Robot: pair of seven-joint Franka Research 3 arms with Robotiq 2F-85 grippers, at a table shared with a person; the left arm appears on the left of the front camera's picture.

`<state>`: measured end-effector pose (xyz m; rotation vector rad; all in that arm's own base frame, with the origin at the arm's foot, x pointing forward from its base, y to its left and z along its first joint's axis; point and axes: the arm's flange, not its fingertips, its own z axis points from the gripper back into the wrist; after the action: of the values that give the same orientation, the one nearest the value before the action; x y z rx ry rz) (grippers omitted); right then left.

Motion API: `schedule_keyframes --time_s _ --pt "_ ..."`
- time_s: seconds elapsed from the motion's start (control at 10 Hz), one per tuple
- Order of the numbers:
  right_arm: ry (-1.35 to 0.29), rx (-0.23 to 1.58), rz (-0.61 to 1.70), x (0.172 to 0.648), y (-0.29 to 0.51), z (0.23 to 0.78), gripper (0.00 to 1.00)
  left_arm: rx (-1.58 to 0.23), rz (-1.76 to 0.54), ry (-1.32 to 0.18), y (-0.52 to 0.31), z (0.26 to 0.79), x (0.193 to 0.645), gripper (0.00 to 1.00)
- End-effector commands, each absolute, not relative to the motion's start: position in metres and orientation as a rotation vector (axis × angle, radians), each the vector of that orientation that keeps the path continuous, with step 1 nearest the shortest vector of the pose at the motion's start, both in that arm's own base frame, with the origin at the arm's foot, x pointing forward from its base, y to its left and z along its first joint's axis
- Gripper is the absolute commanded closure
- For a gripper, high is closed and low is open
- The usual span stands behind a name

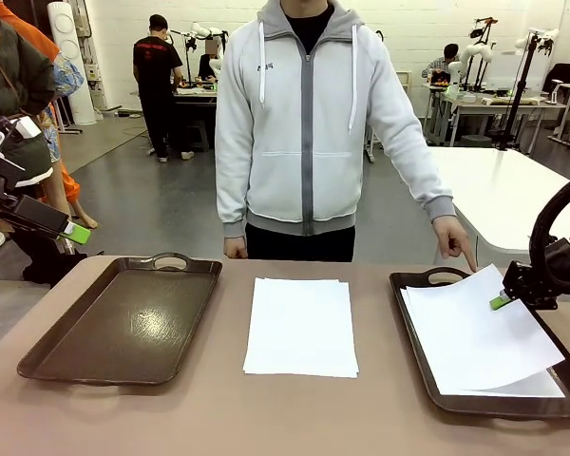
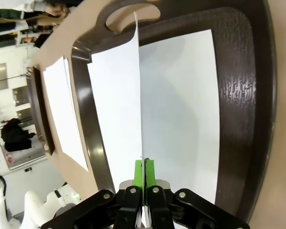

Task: Sort the A4 documents.
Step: Place the A4 Paper in the designated Handle tray.

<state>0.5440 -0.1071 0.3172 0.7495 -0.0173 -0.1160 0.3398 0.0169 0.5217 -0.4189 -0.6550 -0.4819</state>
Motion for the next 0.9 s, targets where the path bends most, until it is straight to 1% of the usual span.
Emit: schedule_keyframes --time_s 0.0,0.5,0.6,0.7,0.8 --pt "0.023 0.731 -0.118 0.552 -0.105 0.323 0.99 -0.434 -0.484 -0.655 0.017 0.521 0.34 0.0" --pt "0.044 0.682 -0.129 0.549 -0.104 0.325 0.49 -0.434 -0.484 -0.655 0.017 0.521 0.34 0.0" --pt "0.033 0.653 -0.148 0.545 -0.108 0.328 0.54 -0.434 -0.484 -0.655 0.017 0.521 0.34 0.0" --pt "0.03 0.636 -0.16 0.542 -0.111 0.331 0.3 -0.434 -0.484 -0.655 0.017 0.521 0.34 0.0" --pt "0.023 0.61 -0.177 0.538 -0.114 0.334 0.34 -0.434 -0.484 -0.655 0.017 0.521 0.34 0.0"
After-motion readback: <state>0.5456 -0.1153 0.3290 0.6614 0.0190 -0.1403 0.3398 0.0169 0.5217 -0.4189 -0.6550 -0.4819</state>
